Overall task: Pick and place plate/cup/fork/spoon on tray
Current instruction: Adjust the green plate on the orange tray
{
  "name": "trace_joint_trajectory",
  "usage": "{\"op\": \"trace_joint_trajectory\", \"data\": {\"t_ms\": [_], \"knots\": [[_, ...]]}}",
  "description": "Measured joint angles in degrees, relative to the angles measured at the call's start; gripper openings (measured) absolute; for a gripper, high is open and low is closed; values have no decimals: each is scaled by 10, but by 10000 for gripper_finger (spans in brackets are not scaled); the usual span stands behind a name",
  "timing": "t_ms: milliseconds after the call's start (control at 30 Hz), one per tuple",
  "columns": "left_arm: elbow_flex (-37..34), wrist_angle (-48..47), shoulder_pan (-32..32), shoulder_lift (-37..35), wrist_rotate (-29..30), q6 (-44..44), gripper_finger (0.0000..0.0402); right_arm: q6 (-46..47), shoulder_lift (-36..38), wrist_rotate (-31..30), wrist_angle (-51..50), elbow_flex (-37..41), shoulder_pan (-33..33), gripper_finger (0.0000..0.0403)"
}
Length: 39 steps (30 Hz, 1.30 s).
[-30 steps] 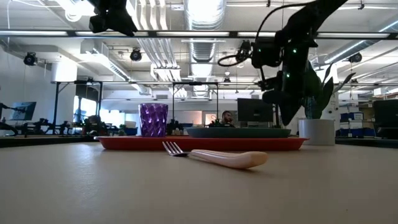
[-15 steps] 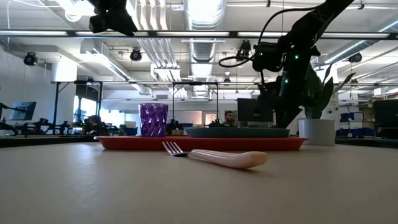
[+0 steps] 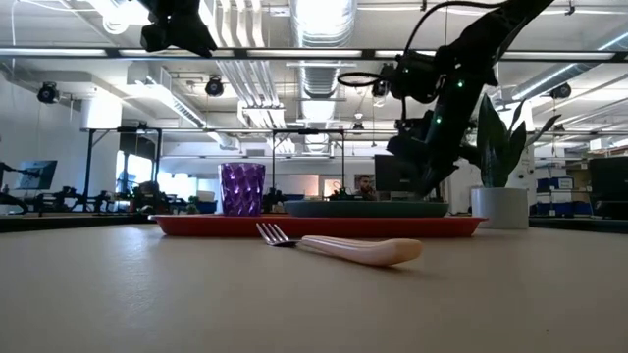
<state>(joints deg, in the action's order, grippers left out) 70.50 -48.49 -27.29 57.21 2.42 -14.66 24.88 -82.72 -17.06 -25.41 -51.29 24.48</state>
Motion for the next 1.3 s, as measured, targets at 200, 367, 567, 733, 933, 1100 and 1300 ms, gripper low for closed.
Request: {"op": "trace_joint_trajectory", "data": {"t_ms": [200,367,567,733,933,1100,1300], "knots": [[0,0,0,0,0,0,90,1,19,-42,-19,0,1,8],[0,0,0,0,0,0,90,17,10,-37,-63,6,4,8],[0,0,0,0,0,0,90,37,1,-35,-64,30,1,8],[0,0,0,0,0,0,90,53,1,-31,-51,32,-2,8],[0,0,0,0,0,0,90,74,1,-24,-15,32,-22,8],[0,0,0,0,0,0,90,85,1,-33,7,32,-40,8],[0,0,0,0,0,0,90,100,1,-40,11,32,-42,8]]}}
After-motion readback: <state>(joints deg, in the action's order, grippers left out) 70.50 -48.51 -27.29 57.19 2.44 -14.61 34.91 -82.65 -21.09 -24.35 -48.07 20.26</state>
